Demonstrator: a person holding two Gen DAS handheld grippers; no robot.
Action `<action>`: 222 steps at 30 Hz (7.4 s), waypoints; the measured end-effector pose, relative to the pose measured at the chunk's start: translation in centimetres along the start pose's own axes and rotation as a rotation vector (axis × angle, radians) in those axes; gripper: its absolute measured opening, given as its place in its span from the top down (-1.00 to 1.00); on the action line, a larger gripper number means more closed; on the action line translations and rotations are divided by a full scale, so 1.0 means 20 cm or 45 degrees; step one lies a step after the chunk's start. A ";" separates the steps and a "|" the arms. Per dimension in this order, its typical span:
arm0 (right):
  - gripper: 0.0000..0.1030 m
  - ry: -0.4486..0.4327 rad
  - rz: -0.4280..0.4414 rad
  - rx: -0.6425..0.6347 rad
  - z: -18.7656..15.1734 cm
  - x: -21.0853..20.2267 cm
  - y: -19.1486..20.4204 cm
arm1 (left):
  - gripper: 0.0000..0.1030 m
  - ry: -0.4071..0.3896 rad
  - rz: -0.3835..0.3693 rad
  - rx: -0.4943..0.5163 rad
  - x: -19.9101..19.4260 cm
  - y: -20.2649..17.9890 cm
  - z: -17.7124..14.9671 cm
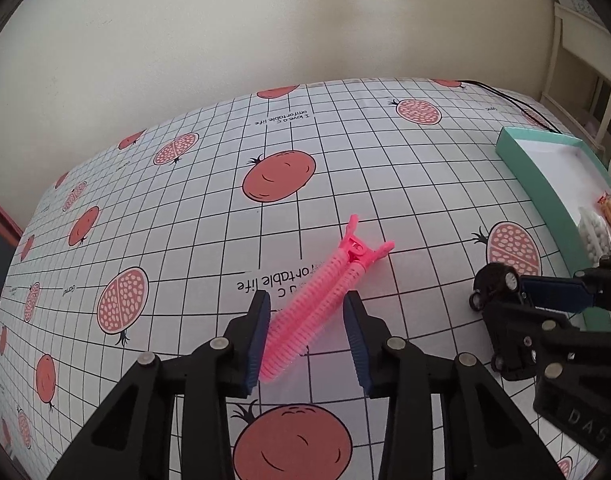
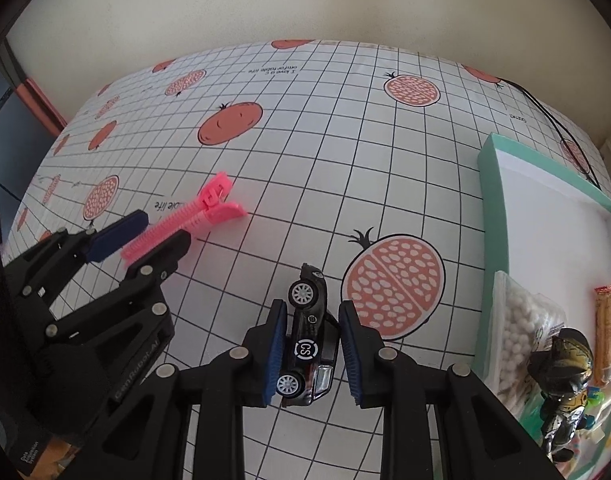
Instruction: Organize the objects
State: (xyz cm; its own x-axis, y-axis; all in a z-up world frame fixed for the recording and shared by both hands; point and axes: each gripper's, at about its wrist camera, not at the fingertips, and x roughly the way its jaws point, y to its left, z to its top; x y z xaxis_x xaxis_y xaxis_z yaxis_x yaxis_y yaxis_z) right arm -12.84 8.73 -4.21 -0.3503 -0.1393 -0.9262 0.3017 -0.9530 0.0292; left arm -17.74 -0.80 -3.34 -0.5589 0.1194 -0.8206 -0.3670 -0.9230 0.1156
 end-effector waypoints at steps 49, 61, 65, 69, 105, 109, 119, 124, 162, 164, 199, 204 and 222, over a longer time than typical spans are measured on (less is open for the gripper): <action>0.47 -0.060 0.109 -0.174 -0.15 -0.30 -0.07 | 0.44 0.067 0.025 -0.199 -0.22 0.05 -0.03; 0.47 -0.116 0.205 -0.062 -0.29 -0.49 -0.34 | 0.44 -0.038 0.051 -0.208 -0.49 -0.19 0.01; 0.47 -0.131 0.233 -0.011 -0.33 -0.53 -0.45 | 0.44 -0.071 0.035 -0.221 -0.55 -0.29 0.01; 0.47 -0.140 0.236 0.028 -0.35 -0.55 -0.54 | 0.44 -0.110 0.069 -0.174 -0.60 -0.38 -0.01; 0.46 -0.281 0.029 0.366 -0.47 -0.72 -1.31 | 0.43 -0.166 -0.089 0.102 -0.75 -1.24 -0.11; 0.46 -0.310 0.004 0.394 -0.49 -0.74 -1.37 | 0.43 -0.144 -0.095 0.074 -0.74 -1.26 -0.11; 0.46 -0.283 -0.098 0.420 -0.52 -0.67 -1.46 | 0.43 -0.080 -0.114 0.018 -0.68 -1.28 -0.12; 0.46 -0.246 -0.127 0.394 -0.53 -0.63 -1.44 | 0.43 -0.062 -0.100 0.044 -0.65 -1.31 -0.13; 0.15 -0.185 -0.230 0.291 -0.55 -0.54 -1.36 | 0.19 -0.040 -0.119 0.043 -0.63 -1.28 -0.13; 0.11 -0.197 -0.229 0.301 -0.55 -0.55 -1.36 | 0.17 -0.052 -0.133 0.017 -0.64 -1.26 -0.12; -0.03 -0.314 -0.214 0.322 -0.54 -0.65 -1.32 | -0.11 -0.169 -0.270 -0.261 -0.73 -1.00 -0.07; -0.10 -0.312 -0.181 0.258 -0.52 -0.64 -1.25 | -0.11 -0.109 -0.192 -0.335 -0.67 -0.88 -0.08; -0.37 -0.284 -0.137 0.052 -0.51 -0.56 -1.00 | -0.65 0.224 -0.015 -0.746 -0.40 -0.53 -0.25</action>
State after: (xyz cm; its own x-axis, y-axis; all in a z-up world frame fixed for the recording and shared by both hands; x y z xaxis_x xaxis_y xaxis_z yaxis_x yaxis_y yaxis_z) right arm -5.79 32.09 1.75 -0.5671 -0.0884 -0.8189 0.2174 -0.9750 -0.0452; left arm -5.65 6.21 -0.85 -0.4075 0.1146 -0.9060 0.1260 -0.9756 -0.1801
